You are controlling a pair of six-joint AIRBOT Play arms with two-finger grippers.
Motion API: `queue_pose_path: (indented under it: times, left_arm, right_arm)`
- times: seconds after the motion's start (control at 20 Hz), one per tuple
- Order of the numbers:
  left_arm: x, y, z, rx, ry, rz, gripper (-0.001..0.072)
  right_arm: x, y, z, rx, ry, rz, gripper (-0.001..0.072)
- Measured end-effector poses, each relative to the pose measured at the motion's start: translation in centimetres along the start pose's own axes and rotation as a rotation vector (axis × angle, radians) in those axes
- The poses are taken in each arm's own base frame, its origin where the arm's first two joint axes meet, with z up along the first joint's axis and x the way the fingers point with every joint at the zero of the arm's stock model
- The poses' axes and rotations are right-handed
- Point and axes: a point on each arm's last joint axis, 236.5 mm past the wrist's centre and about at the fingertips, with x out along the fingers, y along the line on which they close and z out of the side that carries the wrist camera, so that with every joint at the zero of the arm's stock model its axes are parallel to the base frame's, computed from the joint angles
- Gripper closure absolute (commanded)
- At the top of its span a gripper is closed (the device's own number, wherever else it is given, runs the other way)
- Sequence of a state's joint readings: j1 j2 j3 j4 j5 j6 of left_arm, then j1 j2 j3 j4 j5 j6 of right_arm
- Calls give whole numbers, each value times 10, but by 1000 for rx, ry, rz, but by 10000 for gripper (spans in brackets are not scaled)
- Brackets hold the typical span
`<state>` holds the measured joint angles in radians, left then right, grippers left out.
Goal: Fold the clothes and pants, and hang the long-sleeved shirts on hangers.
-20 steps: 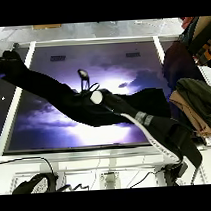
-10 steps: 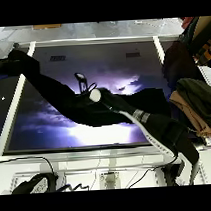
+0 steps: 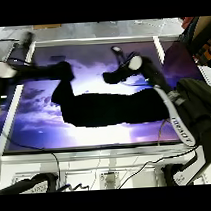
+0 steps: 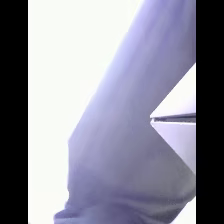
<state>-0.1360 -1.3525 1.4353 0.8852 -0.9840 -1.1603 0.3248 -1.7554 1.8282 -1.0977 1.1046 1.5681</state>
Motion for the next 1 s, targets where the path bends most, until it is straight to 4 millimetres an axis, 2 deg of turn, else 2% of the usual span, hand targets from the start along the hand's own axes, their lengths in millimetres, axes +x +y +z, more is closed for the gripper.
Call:
queue_pose_path:
  times: [0.15, 0.3, 0.35, 0.4, 0.45, 0.55, 0.65, 0.75, 0.85, 0.9, 1.0]
  left_arm:
    - [62, -51, -43, 57, 139, -103, 698]
    - [101, -88, -86, 98, 260, -172, 694]
    - [108, -97, -99, 108, 295, -189, 568]
    - [111, -103, -106, 115, 317, -201, 291]
    - [113, -107, -114, 119, 344, -212, 140]
    - [109, -107, -124, 117, 389, -227, 147]
    - [97, -97, -125, 107, 415, -221, 160]
    - [81, -71, -115, 91, 406, -181, 160]
    - [61, -32, -98, 57, 370, -113, 166]
    - [50, -9, -93, 29, 355, -74, 225]
    - [27, 45, -90, -60, 326, 8, 239]
  right_arm:
    - [-36, -37, 17, 39, -51, -45, 683]
    - [-54, -56, 20, 61, -59, -69, 683]
    - [-57, -60, 19, 63, -54, -76, 683]
    - [-59, -63, 18, 65, -51, -81, 683]
    - [-61, -64, 19, 66, -52, -83, 683]
    - [-63, -67, 18, 68, -50, -89, 683]
    - [-65, -68, 18, 69, -48, -92, 683]
    - [-65, -69, 17, 69, -46, -92, 683]
    - [-65, -69, 17, 69, -46, -94, 683]
    - [-65, -70, 17, 69, -45, -94, 683]
    - [-65, -70, 17, 67, -45, -97, 683]
